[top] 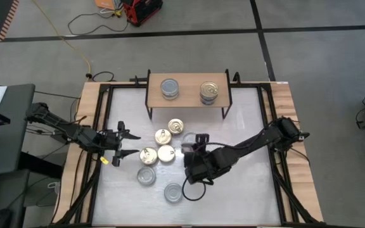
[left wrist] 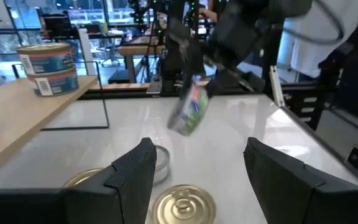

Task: Stack canned seafood by type on shelf
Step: Stack the green white tuna can on top of the other green white tuna cans on the shelf

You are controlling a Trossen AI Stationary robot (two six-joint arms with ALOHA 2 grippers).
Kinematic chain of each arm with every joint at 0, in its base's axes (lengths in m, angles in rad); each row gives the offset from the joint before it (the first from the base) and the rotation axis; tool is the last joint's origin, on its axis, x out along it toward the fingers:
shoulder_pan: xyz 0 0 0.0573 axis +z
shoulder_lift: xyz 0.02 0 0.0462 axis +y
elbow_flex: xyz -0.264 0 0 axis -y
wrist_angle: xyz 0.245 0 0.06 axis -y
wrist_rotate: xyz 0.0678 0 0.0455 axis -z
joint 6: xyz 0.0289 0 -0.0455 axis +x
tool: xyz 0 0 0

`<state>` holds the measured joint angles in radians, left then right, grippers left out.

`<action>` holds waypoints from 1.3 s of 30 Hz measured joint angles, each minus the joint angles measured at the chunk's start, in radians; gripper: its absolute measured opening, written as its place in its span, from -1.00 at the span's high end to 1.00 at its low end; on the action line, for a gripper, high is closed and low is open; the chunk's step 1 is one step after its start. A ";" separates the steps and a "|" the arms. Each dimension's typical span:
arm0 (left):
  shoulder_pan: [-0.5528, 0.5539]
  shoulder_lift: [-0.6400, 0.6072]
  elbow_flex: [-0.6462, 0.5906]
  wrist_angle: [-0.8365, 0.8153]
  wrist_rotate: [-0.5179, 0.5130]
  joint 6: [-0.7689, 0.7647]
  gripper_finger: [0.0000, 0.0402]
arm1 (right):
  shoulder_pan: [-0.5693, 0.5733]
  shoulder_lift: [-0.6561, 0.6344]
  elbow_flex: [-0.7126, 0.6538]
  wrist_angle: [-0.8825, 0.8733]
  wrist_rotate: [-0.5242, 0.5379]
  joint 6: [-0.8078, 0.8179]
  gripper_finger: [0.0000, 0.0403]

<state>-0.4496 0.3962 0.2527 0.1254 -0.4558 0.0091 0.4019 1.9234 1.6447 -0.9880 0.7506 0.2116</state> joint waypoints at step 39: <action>-0.004 0.000 0.000 -0.003 0.207 -0.309 -0.16 | -0.558 -0.021 0.002 0.867 -0.067 -1.181 0.11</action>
<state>-0.4538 0.3962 0.2523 0.1226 -0.2483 -0.3004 -0.1563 1.9026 1.6463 -0.1214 0.6838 -0.9698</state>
